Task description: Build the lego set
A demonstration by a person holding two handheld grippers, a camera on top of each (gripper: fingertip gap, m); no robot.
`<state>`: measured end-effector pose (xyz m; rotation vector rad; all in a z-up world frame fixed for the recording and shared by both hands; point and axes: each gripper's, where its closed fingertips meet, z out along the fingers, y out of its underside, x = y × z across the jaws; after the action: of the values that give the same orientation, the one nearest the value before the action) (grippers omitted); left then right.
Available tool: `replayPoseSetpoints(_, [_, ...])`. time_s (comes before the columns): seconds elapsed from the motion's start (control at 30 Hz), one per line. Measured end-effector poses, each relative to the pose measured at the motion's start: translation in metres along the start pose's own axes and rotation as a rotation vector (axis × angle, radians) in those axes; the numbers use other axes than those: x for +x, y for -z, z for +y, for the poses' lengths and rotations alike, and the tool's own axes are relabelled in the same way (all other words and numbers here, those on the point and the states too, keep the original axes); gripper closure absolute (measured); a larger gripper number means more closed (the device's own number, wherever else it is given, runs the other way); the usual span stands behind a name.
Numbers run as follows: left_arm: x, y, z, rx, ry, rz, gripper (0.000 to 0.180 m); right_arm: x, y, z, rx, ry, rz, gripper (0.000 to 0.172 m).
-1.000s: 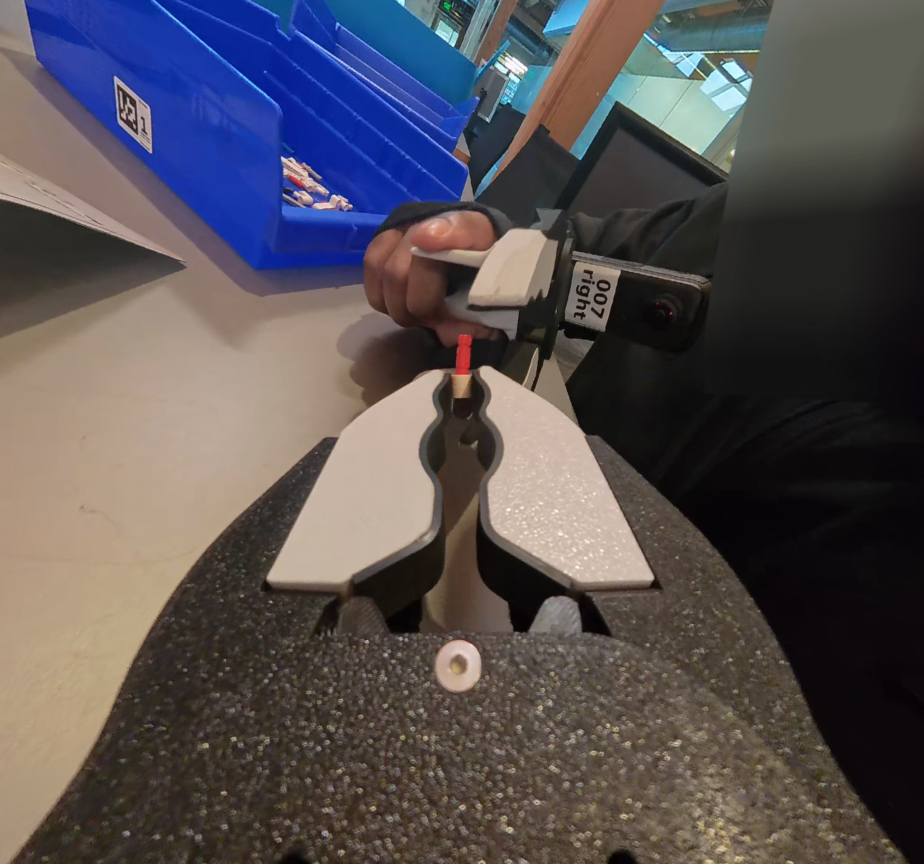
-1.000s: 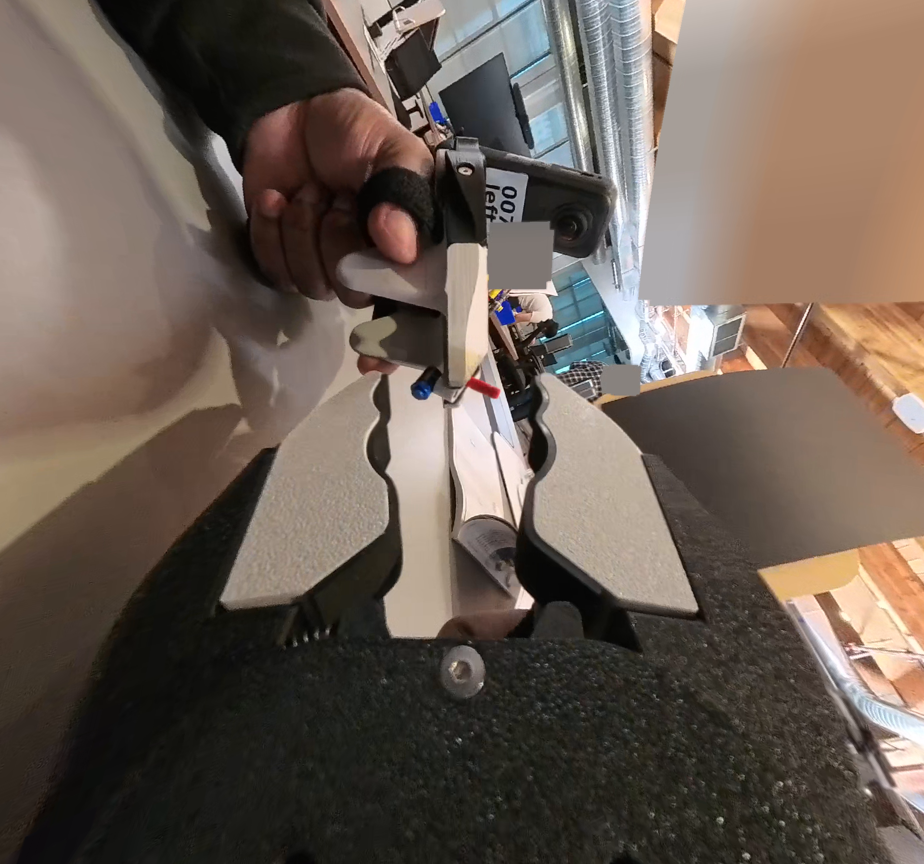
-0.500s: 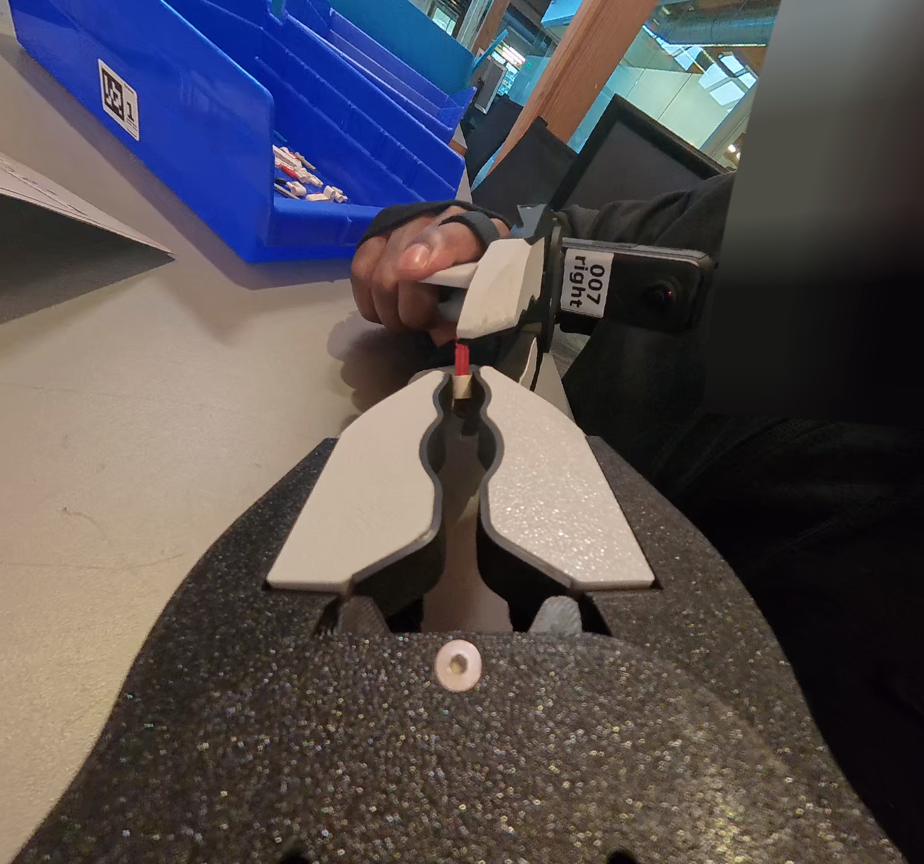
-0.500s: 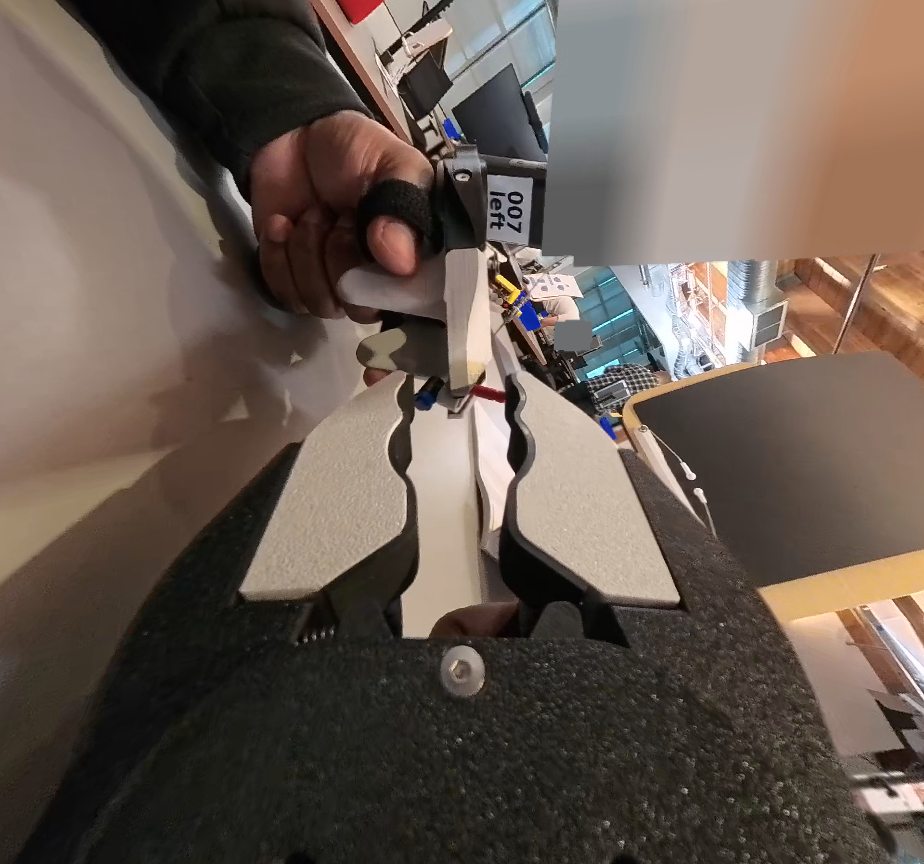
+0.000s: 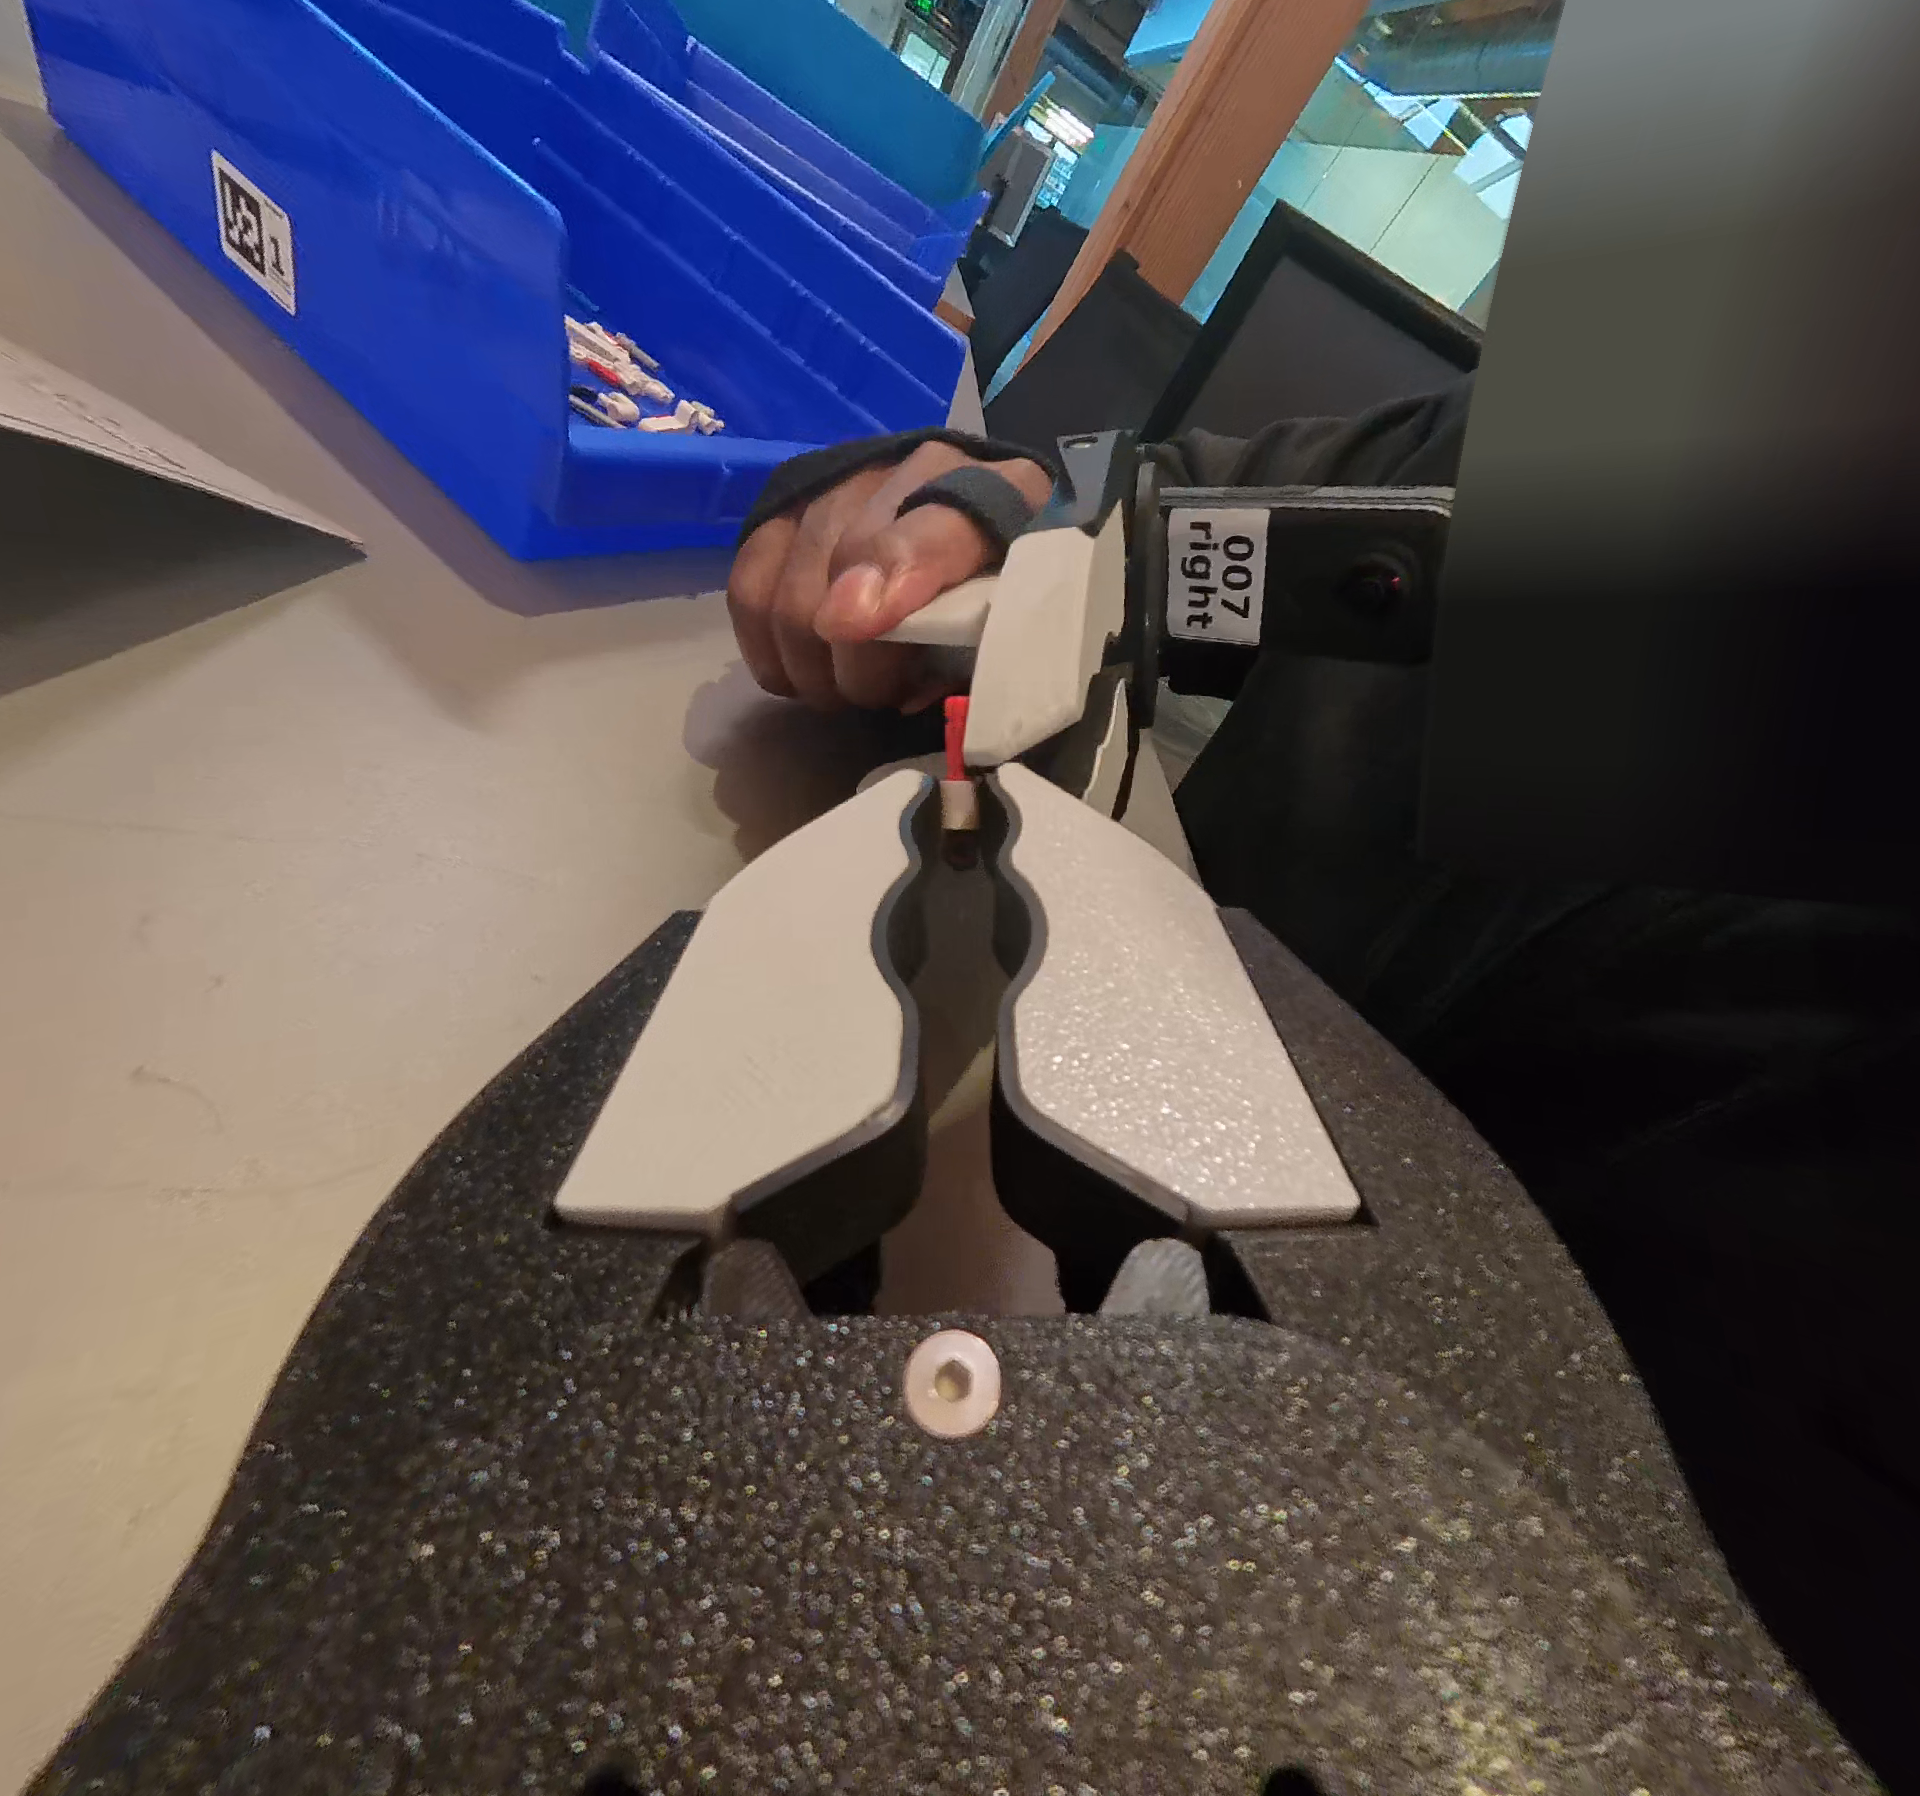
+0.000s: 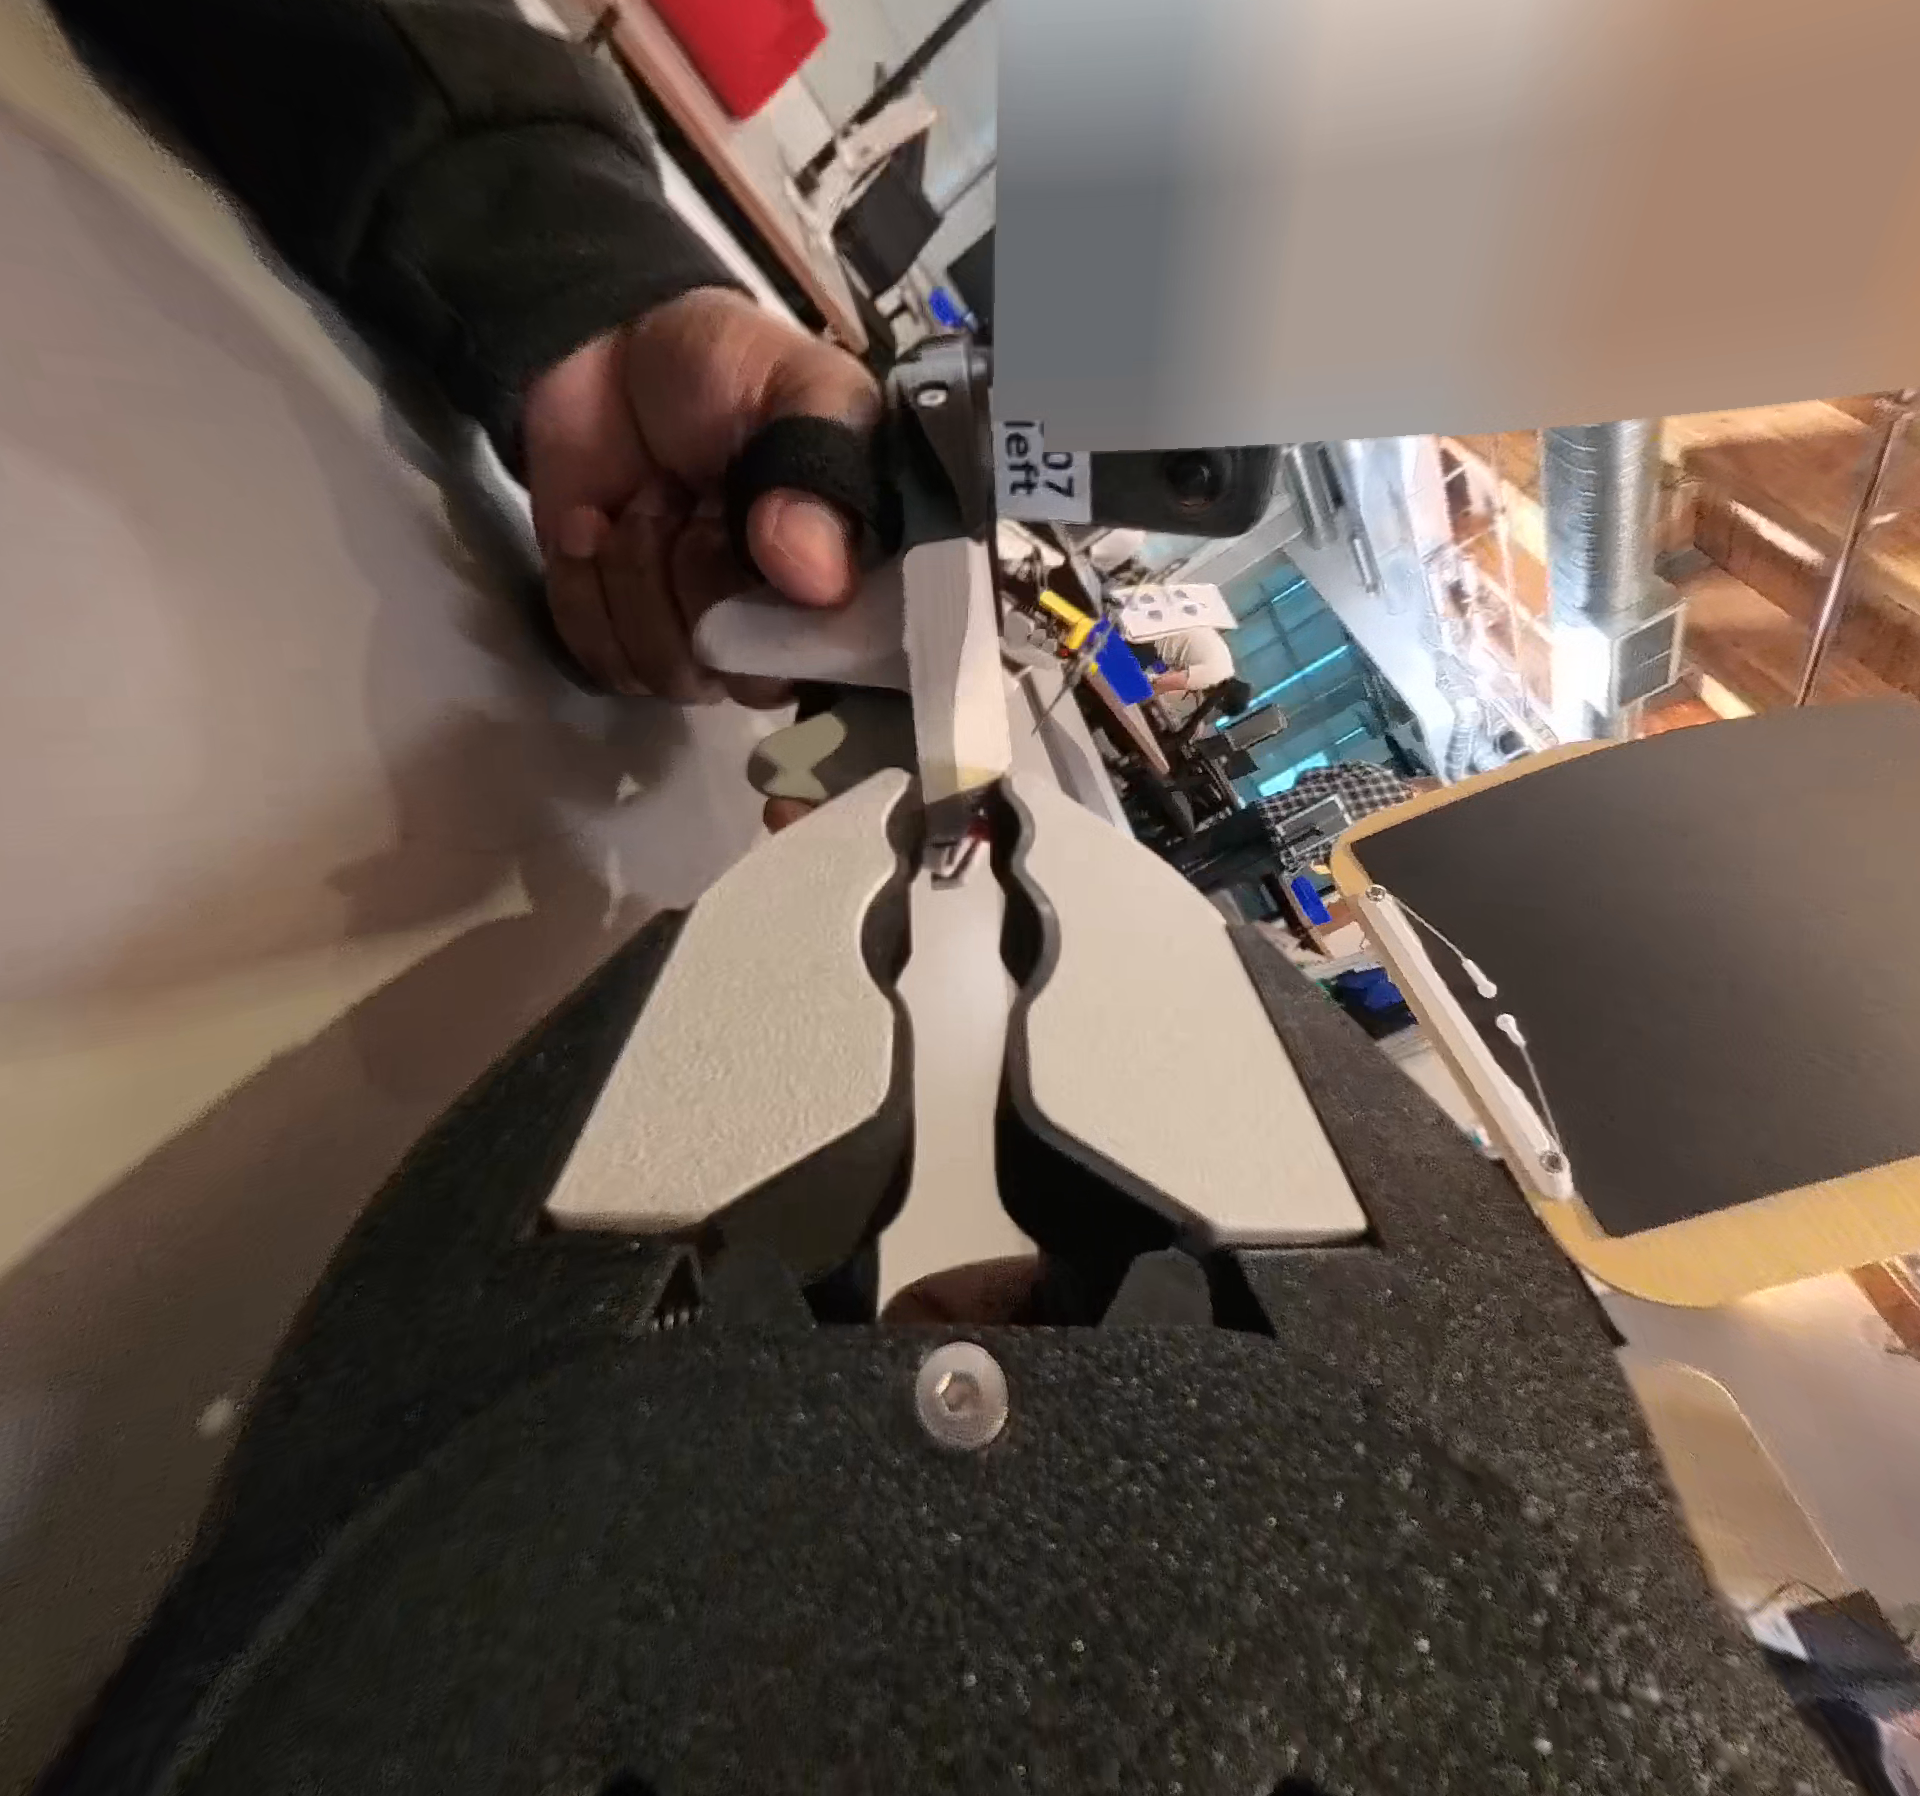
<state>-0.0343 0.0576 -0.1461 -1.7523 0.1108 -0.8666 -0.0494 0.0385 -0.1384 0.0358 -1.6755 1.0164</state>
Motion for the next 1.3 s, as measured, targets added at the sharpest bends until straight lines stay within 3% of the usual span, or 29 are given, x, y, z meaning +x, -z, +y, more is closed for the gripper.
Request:
replayPoseSetpoints(0.23, [-0.002, 0.0, 0.0, 0.003, 0.002, -0.013, 0.173, 0.001, 0.0, 0.0, -0.02, 0.083, 0.04, 0.158])
replayPoseSetpoints(0.37, [-0.006, 0.003, -0.004, 0.032, 0.019, -0.03, 0.173, 0.0, 0.001, 0.001, -0.023, 0.095, 0.035, 0.132])
replayPoseSetpoints(0.57, [-0.007, 0.005, -0.007, 0.055, 0.023, -0.032, 0.173, 0.012, -0.002, 0.009, -0.072, 0.04, 0.076, 0.123])
replayPoseSetpoints(0.8, [-0.006, 0.003, -0.007, 0.054, 0.032, -0.029, 0.173, 0.009, -0.006, 0.009, -0.109, 0.045, 0.082, 0.137])
replayPoseSetpoints(1.3, [-0.006, 0.001, -0.004, 0.036, 0.028, -0.042, 0.173, 0.011, -0.005, 0.005, -0.074, -0.037, 0.071, 0.15])
